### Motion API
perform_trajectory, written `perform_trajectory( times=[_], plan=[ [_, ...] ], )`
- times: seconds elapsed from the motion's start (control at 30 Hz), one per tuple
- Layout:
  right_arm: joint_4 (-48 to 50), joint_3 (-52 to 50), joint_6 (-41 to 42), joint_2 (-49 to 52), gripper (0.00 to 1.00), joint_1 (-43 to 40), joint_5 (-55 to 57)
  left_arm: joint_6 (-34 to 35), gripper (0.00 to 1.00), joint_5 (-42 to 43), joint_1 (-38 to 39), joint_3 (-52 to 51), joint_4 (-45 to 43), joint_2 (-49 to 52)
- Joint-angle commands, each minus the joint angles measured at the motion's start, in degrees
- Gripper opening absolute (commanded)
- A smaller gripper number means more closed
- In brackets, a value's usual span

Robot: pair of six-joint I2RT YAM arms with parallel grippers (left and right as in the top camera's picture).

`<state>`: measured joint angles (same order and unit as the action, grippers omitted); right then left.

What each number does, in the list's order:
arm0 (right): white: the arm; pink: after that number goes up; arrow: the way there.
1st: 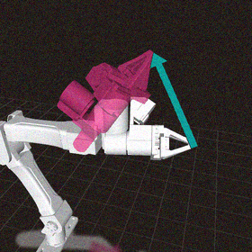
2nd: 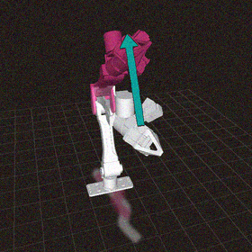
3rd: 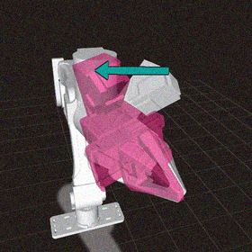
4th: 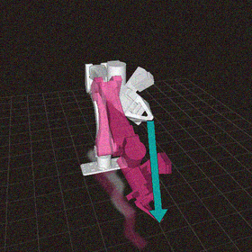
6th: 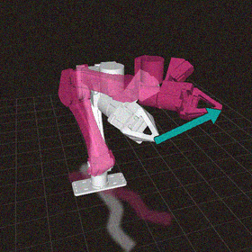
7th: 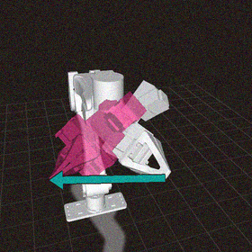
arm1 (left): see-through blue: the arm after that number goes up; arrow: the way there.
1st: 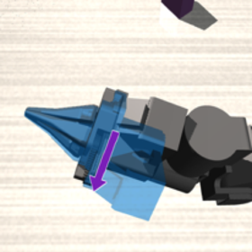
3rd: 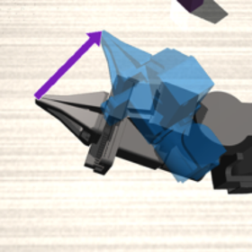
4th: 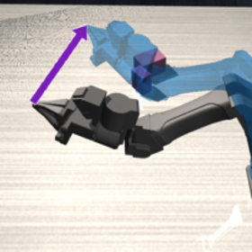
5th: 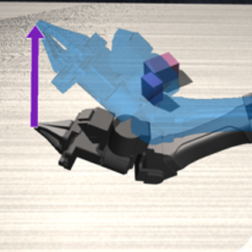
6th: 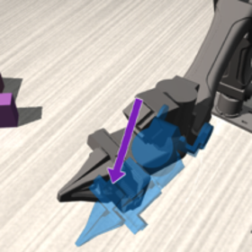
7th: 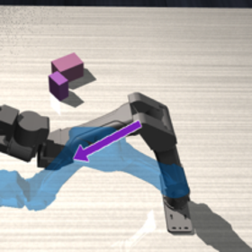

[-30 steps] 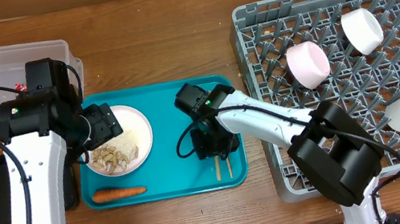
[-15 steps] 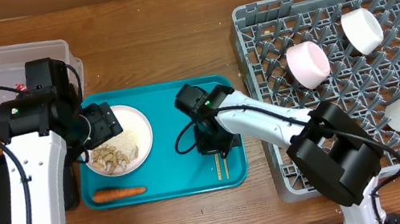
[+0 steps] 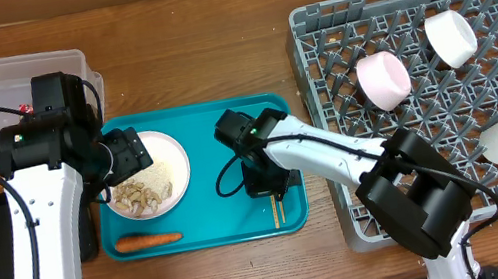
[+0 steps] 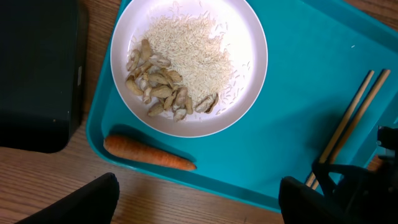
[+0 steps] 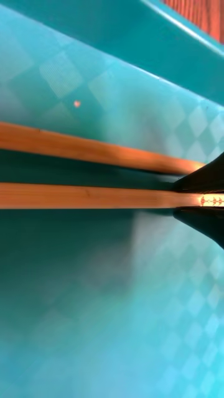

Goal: Sort waste into correct bins and load items into the dishwasher
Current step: 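Grasp the wooden chopsticks on the teal tray with the right gripper, then carry the chopsticks into the rack and lay them along its left edge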

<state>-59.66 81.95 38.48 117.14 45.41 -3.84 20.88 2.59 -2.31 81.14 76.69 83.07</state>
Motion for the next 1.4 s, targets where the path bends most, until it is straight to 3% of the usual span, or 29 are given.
perform_trajectory(
  times=[0.0,0.2,0.43,0.57,0.93,1.2,1.37],
  plan=[
    [-1.0,3.8,-5.0,-6.3,0.04,-0.2,0.9,0.5,0.84,0.4,-0.2,0.5,-0.2,0.2],
    [-9.7,6.6,-7.6,-16.5,0.04,-4.7,11.0,0.5,0.84,0.4,-0.2,0.5,-0.2,0.2],
    [-18.8,6.3,-18.1,-20.6,0.04,-14.8,15.3,0.5,0.84,0.4,-0.2,0.5,-0.2,0.2],
    [-18.4,3.0,-24.0,-20.1,0.04,-18.7,11.3,0.5,0.84,0.5,-0.2,0.5,-0.2,0.2],
    [-10.6,-8.2,-25.2,-19.8,0.04,-20.4,9.5,0.5,0.84,0.4,-0.2,0.5,-0.1,0.2],
    [-11.7,-5.0,-25.2,-20.4,0.41,-20.4,9.6,0.5,0.84,0.4,-0.2,0.5,0.0,0.2],
    [-15.2,4.1,-25.2,-21.9,0.49,-20.3,8.5,0.5,0.84,0.4,-0.2,0.5,0.0,0.2]
  ],
)
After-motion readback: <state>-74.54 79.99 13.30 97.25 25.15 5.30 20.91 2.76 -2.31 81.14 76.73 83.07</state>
